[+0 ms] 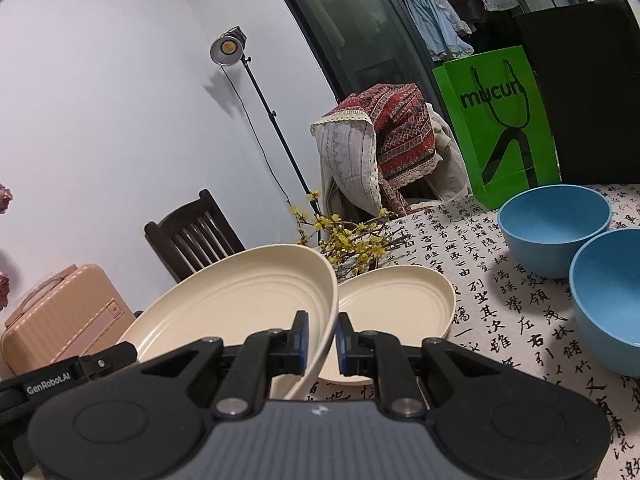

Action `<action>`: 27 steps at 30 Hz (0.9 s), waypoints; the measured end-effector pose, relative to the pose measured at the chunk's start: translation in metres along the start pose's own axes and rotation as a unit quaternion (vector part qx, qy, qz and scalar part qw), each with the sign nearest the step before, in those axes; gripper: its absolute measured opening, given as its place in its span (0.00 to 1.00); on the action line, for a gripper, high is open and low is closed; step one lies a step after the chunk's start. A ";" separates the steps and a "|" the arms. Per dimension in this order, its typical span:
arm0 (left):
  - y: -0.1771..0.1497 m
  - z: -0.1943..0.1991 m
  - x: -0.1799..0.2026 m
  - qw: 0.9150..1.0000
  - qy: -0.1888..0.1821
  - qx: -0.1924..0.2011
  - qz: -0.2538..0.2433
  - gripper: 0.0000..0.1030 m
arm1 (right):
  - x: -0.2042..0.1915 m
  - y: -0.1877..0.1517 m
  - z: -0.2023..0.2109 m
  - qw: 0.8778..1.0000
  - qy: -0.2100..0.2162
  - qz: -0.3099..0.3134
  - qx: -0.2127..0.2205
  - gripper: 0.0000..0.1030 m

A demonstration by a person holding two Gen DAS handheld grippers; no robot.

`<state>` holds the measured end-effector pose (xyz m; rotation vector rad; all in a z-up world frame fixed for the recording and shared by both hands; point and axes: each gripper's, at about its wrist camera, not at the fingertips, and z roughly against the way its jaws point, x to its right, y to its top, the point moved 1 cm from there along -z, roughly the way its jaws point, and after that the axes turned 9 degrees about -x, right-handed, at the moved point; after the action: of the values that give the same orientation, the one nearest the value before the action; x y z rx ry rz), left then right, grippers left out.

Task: Organize plates and bowls
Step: 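Lift the held cream plates with both grippers and carry them toward the blue bowls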

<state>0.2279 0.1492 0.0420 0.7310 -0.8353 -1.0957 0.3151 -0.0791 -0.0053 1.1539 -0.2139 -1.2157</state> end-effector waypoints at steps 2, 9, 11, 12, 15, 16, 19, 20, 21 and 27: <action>-0.002 0.004 0.000 1.000 -0.002 0.004 0.002 0.11 | 0.000 -0.002 0.004 1.000 0.001 0.000 0.002 0.13; -0.007 0.018 0.005 1.000 -0.013 0.013 0.002 0.11 | 0.000 -0.008 0.021 1.000 -0.001 0.003 0.016 0.13; -0.009 0.023 0.006 1.000 -0.015 0.014 0.002 0.11 | 0.000 -0.009 0.026 1.000 -0.001 0.003 0.020 0.13; -0.010 0.025 0.007 1.000 -0.016 0.015 0.003 0.11 | 0.000 -0.009 0.028 1.000 0.000 0.003 0.021 0.13; -0.011 0.031 0.008 1.000 -0.021 0.017 0.003 0.11 | 0.001 -0.012 0.036 1.000 0.002 0.002 0.024 0.13; -0.012 0.033 0.008 1.000 -0.021 0.018 0.004 0.11 | 0.001 -0.013 0.038 1.000 0.003 0.002 0.024 0.13; -0.014 0.038 0.010 1.000 -0.025 0.019 0.003 0.11 | 0.002 -0.015 0.043 1.000 0.003 0.001 0.027 0.13; -0.015 0.040 0.010 0.999 -0.026 0.019 0.003 0.11 | 0.002 -0.016 0.045 1.000 0.003 0.000 0.028 0.13; -0.016 0.041 0.011 0.999 -0.027 0.020 0.003 0.11 | 0.002 -0.016 0.046 1.000 0.003 0.000 0.028 0.13; -0.022 0.049 0.014 0.999 -0.031 0.022 0.000 0.11 | 0.005 -0.023 0.055 0.999 0.004 -0.002 0.032 0.13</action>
<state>0.1791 0.1246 0.0508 0.7365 -0.9148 -1.1086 0.2662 -0.1126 0.0002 1.2139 -0.2463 -1.2151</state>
